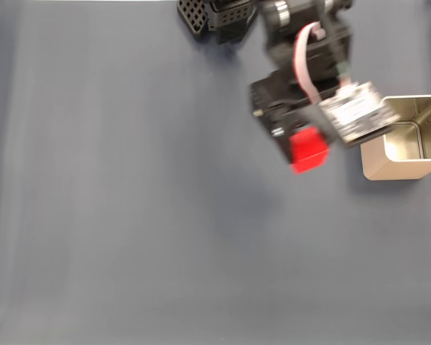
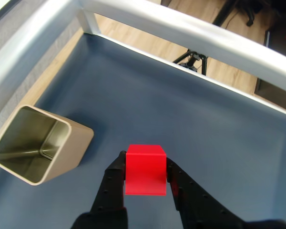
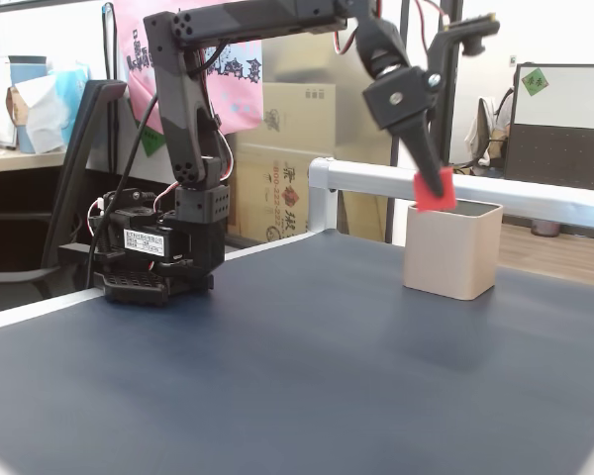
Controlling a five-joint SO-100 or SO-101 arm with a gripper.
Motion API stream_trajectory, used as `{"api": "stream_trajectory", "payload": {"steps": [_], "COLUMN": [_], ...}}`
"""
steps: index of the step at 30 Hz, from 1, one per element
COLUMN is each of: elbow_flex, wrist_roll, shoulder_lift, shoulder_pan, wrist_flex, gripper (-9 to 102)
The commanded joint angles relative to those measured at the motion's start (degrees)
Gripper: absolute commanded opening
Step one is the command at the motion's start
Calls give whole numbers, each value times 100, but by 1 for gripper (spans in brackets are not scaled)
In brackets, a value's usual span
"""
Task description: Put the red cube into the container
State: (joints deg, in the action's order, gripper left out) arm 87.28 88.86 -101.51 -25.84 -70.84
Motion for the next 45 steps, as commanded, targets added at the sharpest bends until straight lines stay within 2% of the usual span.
{"api": "stream_trajectory", "payload": {"steps": [1, 11, 21, 45], "elbow_flex": [-809, -2303, -2769, -2830], "wrist_roll": [-264, -642, -896, -1090], "shoulder_lift": [193, 1397, 2136, 2285], "shoulder_pan": [-475, -1608, -2232, -2487], "wrist_flex": [-123, -422, -422, -439], "gripper": [0, 0, 0, 4]}}
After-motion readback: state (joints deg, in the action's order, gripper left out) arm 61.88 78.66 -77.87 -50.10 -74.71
